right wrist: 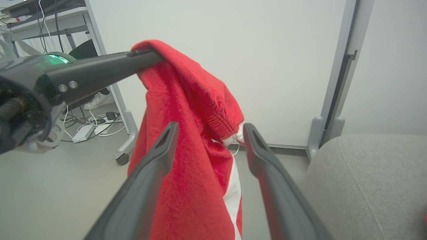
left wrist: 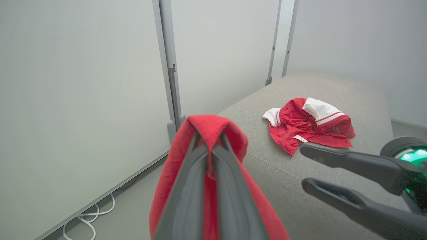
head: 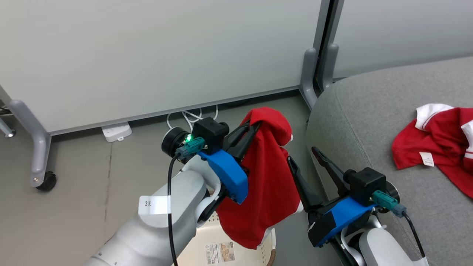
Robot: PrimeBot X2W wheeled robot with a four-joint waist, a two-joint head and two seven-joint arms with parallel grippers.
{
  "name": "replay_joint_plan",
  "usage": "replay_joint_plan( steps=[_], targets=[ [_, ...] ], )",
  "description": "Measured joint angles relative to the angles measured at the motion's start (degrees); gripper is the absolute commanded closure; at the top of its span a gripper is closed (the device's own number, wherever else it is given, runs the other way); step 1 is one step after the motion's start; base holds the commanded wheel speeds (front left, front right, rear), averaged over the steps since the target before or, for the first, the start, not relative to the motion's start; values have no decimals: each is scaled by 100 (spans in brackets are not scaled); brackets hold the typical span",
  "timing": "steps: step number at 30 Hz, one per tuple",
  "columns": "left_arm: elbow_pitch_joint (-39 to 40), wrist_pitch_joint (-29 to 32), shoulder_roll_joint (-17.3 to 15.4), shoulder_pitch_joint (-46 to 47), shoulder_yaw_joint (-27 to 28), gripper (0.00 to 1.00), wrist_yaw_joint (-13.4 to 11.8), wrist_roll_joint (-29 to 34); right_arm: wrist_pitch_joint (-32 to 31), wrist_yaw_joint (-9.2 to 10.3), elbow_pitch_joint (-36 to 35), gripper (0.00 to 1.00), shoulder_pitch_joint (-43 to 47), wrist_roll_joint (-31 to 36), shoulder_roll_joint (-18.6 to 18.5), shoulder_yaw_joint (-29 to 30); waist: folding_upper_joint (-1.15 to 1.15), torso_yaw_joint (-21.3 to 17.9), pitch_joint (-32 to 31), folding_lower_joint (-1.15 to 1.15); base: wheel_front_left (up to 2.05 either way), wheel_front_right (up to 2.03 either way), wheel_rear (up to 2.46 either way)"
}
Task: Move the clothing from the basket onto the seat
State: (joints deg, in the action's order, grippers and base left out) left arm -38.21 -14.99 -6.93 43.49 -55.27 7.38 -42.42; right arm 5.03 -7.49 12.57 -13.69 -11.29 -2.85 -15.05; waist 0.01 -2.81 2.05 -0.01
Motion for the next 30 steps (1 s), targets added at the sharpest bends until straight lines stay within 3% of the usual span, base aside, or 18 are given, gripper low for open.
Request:
replay_joint_plan(
  steps=[18, 30],
  targets=[
    [-313, 0, 238, 820, -732, 100, 1, -749, -102, 0, 187, 0, 118, -53, 0, -7, 0, 303, -311, 0, 0, 0, 0],
    [-290, 0, 304, 820, -851, 100, 1, -846, -131, 1, 1085, 0, -745, -211, 0, -401, 0, 332, -272, 1, 0, 0, 0]
  ],
)
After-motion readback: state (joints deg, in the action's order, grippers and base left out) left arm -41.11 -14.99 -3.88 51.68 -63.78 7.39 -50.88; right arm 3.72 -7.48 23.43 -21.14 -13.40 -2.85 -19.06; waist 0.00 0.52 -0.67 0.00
